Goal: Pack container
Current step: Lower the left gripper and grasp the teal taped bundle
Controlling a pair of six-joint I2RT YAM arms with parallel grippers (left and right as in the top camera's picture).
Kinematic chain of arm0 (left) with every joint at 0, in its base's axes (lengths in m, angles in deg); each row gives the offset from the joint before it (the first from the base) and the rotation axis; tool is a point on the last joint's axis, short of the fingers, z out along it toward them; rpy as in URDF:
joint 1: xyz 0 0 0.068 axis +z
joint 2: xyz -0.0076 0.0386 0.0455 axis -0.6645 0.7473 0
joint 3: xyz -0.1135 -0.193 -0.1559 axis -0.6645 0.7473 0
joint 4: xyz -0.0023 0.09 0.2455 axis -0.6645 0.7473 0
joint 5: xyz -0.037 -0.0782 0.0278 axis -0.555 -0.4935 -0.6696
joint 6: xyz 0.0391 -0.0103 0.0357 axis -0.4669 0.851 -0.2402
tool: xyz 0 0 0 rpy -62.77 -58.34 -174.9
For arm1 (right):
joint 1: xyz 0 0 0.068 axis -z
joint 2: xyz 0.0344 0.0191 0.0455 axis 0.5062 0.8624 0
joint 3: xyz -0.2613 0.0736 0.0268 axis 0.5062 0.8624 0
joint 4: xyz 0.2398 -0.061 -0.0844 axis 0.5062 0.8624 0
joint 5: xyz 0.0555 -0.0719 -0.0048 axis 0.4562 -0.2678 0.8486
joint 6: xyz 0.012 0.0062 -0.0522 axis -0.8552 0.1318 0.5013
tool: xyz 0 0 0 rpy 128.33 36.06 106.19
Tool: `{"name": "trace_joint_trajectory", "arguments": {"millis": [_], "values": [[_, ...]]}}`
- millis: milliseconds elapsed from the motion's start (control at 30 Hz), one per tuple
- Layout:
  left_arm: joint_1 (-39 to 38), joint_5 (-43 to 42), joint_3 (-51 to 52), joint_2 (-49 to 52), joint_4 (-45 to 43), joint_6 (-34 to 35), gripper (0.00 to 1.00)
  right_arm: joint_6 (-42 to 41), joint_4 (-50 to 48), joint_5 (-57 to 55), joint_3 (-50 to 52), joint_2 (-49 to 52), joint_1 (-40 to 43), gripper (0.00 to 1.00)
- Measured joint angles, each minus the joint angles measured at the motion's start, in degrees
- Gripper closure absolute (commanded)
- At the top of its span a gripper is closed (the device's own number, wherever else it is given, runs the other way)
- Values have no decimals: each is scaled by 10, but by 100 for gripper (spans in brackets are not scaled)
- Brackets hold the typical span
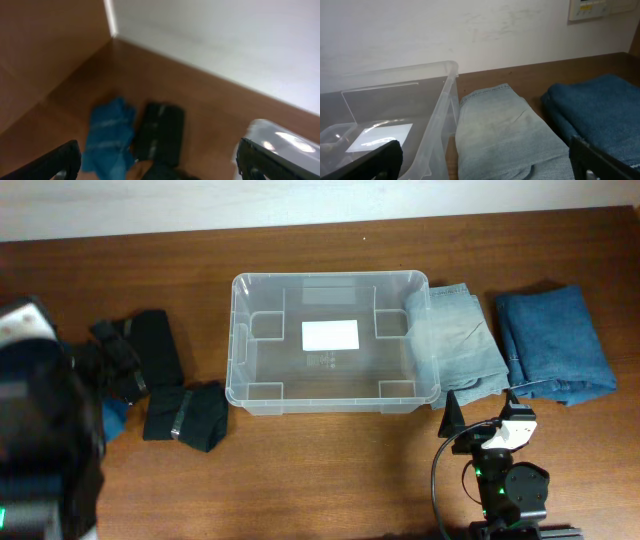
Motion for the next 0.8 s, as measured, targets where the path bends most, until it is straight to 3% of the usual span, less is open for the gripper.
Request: {"name": "trace_joint_trajectory", "arguments": {"millis": [200, 500, 667, 800], "values": [[79, -40, 0, 107, 6, 19, 1, 0, 0, 0, 0, 0, 0, 2], [207, -196, 0, 221, -4, 8, 1, 0, 0, 0, 0, 0, 0, 2], [256, -223, 0, 275, -1, -14, 7, 0, 0, 0, 0, 0, 0, 2], [298, -221, 0, 315, 7, -29, 5, 0, 0, 0, 0, 0, 0, 2]]}}
